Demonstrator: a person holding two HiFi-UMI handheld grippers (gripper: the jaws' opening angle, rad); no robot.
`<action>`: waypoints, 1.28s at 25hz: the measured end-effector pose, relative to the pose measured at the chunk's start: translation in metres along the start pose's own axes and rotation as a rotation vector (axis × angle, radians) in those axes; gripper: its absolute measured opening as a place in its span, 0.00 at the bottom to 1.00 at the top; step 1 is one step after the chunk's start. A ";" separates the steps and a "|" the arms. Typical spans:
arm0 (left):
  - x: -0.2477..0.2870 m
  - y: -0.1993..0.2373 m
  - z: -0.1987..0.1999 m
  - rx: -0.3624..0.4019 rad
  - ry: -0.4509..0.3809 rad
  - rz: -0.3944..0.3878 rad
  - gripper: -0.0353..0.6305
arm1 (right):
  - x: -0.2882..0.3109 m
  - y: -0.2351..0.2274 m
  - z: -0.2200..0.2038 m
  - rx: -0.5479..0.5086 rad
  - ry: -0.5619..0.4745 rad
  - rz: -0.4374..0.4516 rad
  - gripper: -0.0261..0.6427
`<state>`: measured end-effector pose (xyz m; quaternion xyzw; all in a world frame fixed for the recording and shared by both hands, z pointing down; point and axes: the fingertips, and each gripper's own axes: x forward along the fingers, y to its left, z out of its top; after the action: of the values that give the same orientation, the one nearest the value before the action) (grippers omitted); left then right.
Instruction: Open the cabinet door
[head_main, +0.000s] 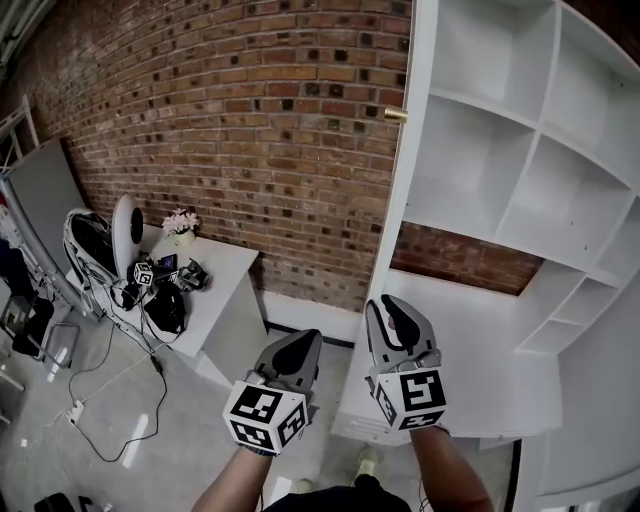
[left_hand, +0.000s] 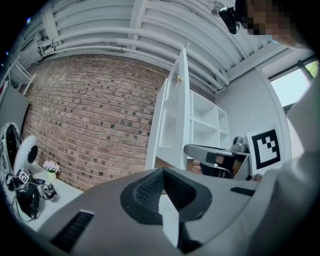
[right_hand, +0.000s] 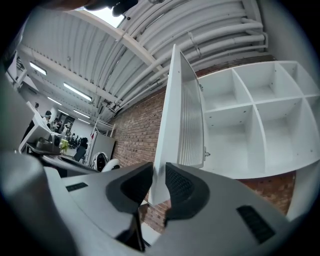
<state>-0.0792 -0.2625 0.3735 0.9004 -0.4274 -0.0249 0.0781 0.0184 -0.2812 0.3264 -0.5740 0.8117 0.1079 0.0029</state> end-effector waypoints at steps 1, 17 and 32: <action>0.000 -0.002 0.000 0.000 0.000 -0.005 0.06 | -0.002 0.000 0.000 0.000 0.002 -0.002 0.14; -0.005 -0.018 -0.002 0.003 0.008 -0.051 0.06 | -0.047 -0.029 -0.006 0.049 0.036 -0.080 0.07; -0.011 -0.005 0.016 0.010 -0.008 -0.021 0.06 | -0.074 -0.048 -0.021 0.107 0.069 -0.123 0.05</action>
<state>-0.0844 -0.2527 0.3566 0.9052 -0.4182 -0.0273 0.0713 0.0909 -0.2312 0.3486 -0.6251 0.7792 0.0442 0.0120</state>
